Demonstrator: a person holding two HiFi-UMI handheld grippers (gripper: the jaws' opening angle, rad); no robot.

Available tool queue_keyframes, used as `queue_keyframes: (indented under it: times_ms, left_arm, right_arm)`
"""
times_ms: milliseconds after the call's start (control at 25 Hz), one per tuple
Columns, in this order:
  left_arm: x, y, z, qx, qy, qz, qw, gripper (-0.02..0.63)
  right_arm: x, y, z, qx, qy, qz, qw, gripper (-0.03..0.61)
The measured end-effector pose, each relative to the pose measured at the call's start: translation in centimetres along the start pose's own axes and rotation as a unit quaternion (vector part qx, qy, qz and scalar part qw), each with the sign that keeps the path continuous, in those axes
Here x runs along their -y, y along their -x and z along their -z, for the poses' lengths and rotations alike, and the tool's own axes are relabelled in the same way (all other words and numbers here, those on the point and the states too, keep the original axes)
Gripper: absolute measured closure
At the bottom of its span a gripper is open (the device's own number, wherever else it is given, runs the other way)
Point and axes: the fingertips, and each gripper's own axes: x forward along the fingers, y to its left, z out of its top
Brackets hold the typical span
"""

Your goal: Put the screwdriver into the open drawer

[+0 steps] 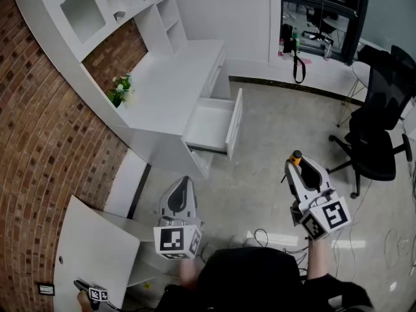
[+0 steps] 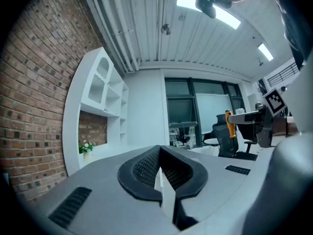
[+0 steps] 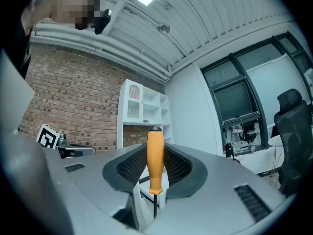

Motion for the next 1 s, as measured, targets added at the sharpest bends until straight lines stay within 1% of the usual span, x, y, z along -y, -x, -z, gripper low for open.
queue_keyframes:
  times_ms: [440, 840, 1000]
  left_arm:
    - [0.7, -0.3, -0.2, -0.002, -0.002, -0.002, 1.0, 0.606]
    - [1.9, -0.1, 0.6, -0.021, -0.002, -0.02, 0.9996, 0.605]
    - [2.0, -0.1, 1.0, -0.026, 0.0, -0.027, 0.9993, 0.604]
  right_arm:
    - [1.0, 0.3, 0.1, -0.002, -0.001, 0.0, 1.0, 0.469]
    - [2.0, 0.2, 0.5, -0.007, -0.014, -0.013, 1.0, 0.469]
    - [2.0, -0.8, 0.6, -0.008, -0.021, -0.021, 1.0, 0.469]
